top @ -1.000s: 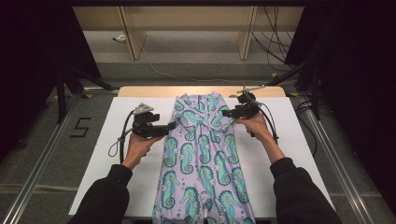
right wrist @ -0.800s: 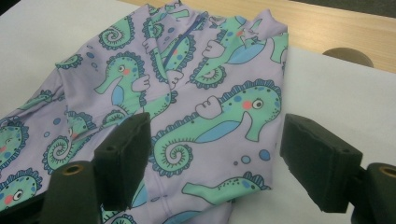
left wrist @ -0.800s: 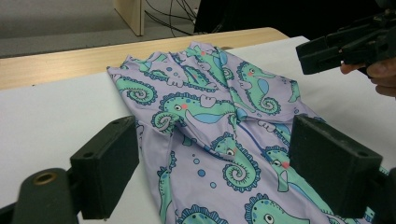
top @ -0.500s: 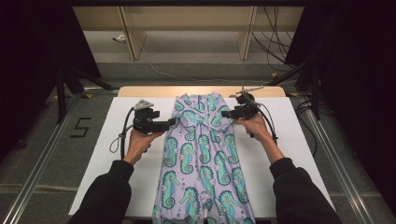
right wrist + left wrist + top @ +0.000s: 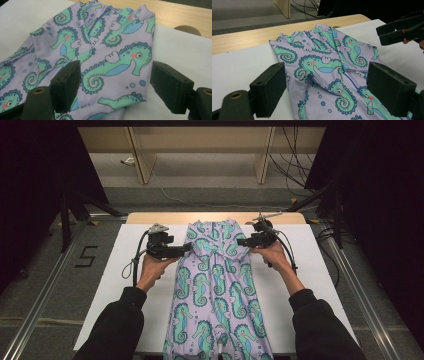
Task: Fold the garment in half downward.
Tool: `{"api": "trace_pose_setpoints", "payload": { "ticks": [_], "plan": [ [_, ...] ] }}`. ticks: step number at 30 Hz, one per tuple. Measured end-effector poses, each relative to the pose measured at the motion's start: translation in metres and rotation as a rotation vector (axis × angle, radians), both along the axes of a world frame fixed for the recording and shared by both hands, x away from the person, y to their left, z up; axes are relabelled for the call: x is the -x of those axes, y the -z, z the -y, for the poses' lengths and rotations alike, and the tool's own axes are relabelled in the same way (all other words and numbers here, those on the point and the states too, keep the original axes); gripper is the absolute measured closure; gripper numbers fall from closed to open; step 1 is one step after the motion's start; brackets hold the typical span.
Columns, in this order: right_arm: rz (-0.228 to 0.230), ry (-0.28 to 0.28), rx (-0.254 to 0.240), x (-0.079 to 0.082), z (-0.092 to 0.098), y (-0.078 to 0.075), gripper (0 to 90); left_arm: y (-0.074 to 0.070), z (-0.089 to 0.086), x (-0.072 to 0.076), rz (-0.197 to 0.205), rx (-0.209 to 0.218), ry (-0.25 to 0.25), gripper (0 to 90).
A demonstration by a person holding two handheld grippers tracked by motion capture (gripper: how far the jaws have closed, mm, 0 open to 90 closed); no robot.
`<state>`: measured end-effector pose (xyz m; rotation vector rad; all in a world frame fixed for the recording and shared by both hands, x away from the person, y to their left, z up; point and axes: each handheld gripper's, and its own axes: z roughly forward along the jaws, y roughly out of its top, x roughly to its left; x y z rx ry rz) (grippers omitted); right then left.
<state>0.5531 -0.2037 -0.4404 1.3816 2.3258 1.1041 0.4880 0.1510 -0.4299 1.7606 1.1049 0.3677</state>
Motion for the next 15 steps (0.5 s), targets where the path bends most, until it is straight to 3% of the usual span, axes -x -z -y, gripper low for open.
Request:
{"api": "trace_pose_setpoints", "payload": {
  "ticks": [9, 15],
  "plan": [
    [0.002, 0.005, 0.0, -0.001, 0.003, 0.0, 25.9, 0.001, 0.006, -0.016, -0.016, 0.0, -0.004, 16.2],
    [0.006, 0.009, 0.0, -0.001, 0.003, -0.001, 26.0, 0.004, 0.011, -0.029, -0.041, -0.023, -0.013, 17.2]
  ]
}}
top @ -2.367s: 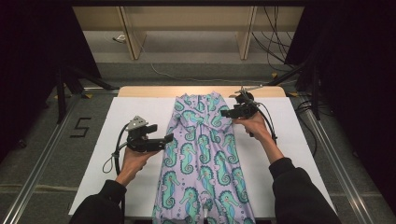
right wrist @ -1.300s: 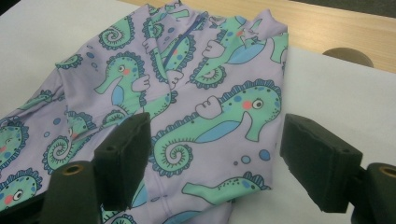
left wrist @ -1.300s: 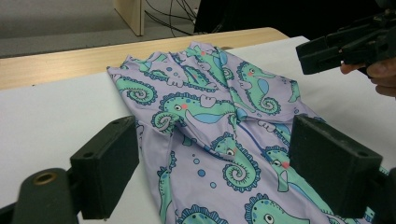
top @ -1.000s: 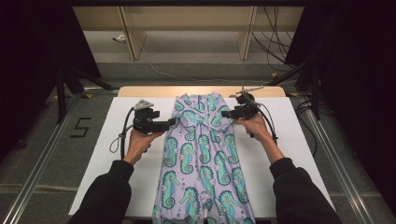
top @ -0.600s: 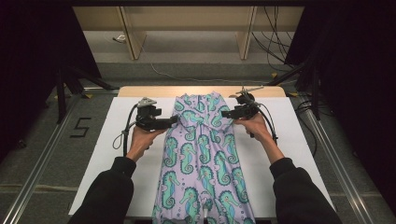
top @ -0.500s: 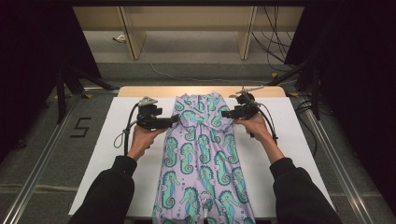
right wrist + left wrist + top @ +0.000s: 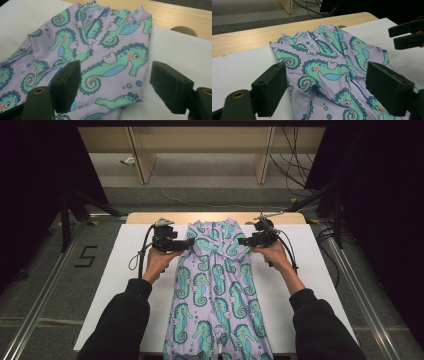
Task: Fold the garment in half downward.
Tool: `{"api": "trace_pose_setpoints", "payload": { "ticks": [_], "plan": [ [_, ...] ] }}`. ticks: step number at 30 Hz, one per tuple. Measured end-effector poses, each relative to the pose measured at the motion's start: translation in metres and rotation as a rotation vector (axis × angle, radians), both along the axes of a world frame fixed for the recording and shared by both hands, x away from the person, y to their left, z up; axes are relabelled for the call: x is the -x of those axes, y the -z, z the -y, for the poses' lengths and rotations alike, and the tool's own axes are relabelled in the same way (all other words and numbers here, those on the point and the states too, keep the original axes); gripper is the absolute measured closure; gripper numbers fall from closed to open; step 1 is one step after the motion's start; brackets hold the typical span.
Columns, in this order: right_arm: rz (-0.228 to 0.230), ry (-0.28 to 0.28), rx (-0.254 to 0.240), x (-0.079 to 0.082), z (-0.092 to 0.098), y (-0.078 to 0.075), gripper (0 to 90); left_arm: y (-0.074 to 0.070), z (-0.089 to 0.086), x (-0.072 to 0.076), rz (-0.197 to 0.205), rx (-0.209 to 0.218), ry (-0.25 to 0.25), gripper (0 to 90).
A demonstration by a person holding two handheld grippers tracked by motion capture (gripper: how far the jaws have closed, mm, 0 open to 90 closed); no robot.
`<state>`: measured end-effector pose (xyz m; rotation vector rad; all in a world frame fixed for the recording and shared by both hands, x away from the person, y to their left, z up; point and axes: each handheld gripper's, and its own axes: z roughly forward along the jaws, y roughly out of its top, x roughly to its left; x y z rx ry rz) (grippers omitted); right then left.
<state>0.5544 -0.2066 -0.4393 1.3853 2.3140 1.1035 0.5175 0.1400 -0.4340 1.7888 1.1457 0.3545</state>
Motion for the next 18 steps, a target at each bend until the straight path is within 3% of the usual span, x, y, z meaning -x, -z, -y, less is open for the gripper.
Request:
{"api": "trace_pose_setpoints", "payload": {
  "ticks": [6, 13, 18],
  "plan": [
    [-0.001, 0.004, -0.002, 0.0, 0.001, -0.001, 26.1, 0.006, 0.004, -0.014, -0.029, -0.017, -0.01, 18.3],
    [-0.001, 0.002, 0.002, -0.001, 0.001, 0.0, 26.1, 0.014, 0.002, -0.031, -0.078, 0.024, 0.003, 19.8],
    [-0.005, 0.005, 0.002, -0.001, 0.002, 0.0, 26.1, 0.02, 0.007, -0.041, -0.104, -0.019, -0.013, 20.4]
  ]
}}
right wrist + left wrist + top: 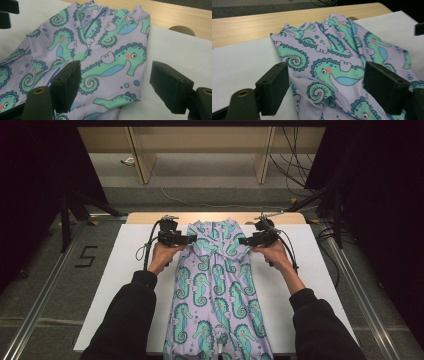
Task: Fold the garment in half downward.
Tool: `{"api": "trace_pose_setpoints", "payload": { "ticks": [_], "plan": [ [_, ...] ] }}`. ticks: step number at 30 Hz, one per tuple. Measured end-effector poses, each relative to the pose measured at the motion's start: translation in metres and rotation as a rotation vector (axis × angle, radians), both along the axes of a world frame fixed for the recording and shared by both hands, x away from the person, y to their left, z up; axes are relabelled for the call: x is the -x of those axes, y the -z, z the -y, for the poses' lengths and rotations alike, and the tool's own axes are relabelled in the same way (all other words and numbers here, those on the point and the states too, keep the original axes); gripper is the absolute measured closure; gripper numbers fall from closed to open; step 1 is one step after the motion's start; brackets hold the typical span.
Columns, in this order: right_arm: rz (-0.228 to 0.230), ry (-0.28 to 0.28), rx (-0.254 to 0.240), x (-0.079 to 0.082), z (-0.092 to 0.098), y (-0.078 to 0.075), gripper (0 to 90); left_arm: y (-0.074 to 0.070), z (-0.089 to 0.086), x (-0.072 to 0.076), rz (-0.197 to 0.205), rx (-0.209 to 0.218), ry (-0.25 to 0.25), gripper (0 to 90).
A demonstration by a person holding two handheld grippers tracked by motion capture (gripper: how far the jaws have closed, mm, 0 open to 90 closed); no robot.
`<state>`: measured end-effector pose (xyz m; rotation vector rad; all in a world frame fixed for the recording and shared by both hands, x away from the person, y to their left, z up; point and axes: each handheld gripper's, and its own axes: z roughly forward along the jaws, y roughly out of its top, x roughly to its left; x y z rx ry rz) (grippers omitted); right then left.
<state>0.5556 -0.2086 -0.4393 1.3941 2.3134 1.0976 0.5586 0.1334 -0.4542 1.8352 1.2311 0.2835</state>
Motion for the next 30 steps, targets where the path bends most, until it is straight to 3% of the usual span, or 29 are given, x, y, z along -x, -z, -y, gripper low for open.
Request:
{"api": "trace_pose_setpoints", "payload": {
  "ticks": [2, 6, 10, 25, 28, 30],
  "plan": [
    [0.003, 0.001, -0.004, 0.0, 0.0, -0.001, 26.1, 0.002, 0.002, -0.004, -0.009, -0.04, 0.005, 20.9],
    [0.004, -0.002, -0.006, 0.0, 0.001, -0.002, 26.2, 0.004, 0.006, -0.012, -0.033, -0.048, -0.013, 22.4],
    [0.002, 0.0, -0.009, 0.0, 0.002, -0.002, 26.2, 0.007, 0.012, -0.019, -0.05, -0.098, -0.029, 23.3],
    [-0.004, 0.0, -0.009, 0.0, 0.001, -0.001, 26.3, 0.023, 0.008, -0.032, -0.079, -0.1, -0.073, 30.8],
    [-0.004, -0.004, -0.006, 0.001, 0.0, 0.0, 26.2, 0.025, 0.009, -0.035, -0.082, -0.13, -0.069, 32.8],
    [-0.005, -0.006, -0.005, 0.001, 0.0, 0.0, 26.3, 0.026, 0.009, -0.037, -0.09, -0.128, -0.068, 34.2]
  ]
}}
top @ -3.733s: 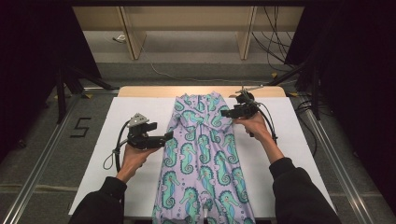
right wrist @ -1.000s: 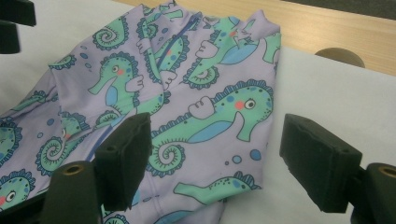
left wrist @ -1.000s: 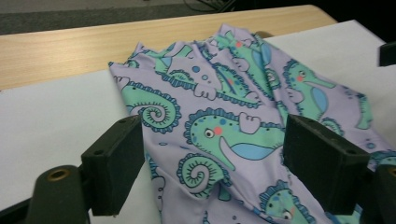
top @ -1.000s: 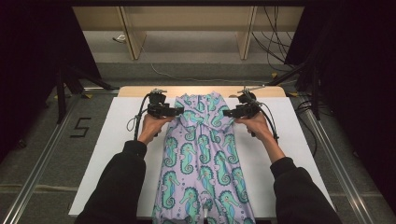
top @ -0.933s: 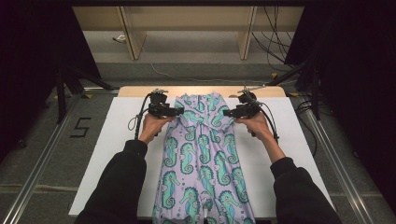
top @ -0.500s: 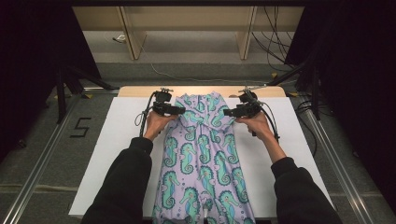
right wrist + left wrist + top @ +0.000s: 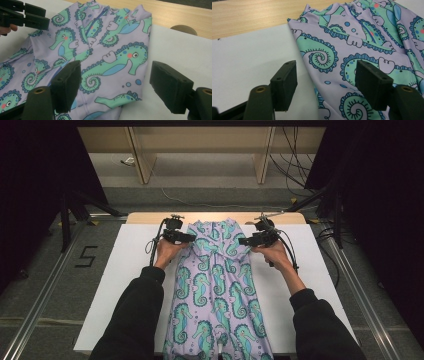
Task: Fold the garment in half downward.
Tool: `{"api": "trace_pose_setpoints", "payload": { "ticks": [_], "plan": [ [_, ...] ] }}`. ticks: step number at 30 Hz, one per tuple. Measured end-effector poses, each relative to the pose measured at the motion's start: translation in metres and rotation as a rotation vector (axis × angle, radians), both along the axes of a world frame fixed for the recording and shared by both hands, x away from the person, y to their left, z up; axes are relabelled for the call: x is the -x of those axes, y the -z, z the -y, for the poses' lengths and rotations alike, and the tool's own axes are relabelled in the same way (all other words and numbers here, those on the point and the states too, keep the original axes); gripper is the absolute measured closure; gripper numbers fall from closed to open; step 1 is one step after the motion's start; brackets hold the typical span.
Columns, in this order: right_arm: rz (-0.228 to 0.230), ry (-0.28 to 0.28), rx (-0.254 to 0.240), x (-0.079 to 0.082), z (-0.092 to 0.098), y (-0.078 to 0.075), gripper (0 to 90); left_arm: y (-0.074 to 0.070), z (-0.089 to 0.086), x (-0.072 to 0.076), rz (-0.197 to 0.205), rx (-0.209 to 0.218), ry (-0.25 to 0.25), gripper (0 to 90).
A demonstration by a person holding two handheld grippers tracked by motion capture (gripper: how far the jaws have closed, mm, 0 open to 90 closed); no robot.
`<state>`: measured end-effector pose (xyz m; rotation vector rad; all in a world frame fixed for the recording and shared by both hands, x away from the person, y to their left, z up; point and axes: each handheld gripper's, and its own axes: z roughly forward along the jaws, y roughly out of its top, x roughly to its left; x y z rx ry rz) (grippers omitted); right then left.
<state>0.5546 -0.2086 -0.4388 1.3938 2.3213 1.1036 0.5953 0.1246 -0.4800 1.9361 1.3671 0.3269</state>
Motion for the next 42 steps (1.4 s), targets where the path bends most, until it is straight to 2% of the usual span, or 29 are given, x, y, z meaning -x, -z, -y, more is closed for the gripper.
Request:
{"api": "trace_pose_setpoints", "payload": {
  "ticks": [3, 8, 13, 16, 23, 27, 34, 42],
  "plan": [
    [-0.002, 0.0, 0.001, 0.0, 0.0, 0.0, 26.3, 0.001, 0.001, -0.001, -0.004, 0.0, -0.001, 37.1],
    [0.0, 0.0, 0.001, 0.0, 0.0, 0.0, 26.4, 0.003, 0.0, -0.006, -0.012, -0.028, -0.015, 42.6],
    [-0.001, -0.002, 0.002, 0.0, -0.001, 0.0, 26.4, 0.008, 0.0, -0.009, -0.027, -0.018, -0.018, 47.0],
    [-0.001, -0.002, 0.002, 0.0, -0.001, 0.0, 26.5, 0.01, 0.003, -0.009, -0.029, -0.029, -0.01, 50.3],
    [-0.002, -0.003, 0.002, 0.0, 0.0, 0.0, 26.6, 0.012, 0.007, -0.01, -0.033, -0.047, 0.006, 69.9],
    [-0.004, 0.001, 0.003, 0.0, 0.001, 0.0, 26.6, 0.01, 0.008, -0.008, -0.015, -0.064, 0.008, 83.2],
    [-0.006, 0.004, 0.008, -0.002, 0.0, 0.003, 27.7, 0.009, 0.009, -0.008, -0.001, -0.066, 0.016, 86.3],
    [-0.028, 0.047, -0.018, -0.013, 0.003, 0.007, 29.5, 0.007, 0.009, -0.007, 0.01, -0.075, 0.021, 86.5]
  ]
}}
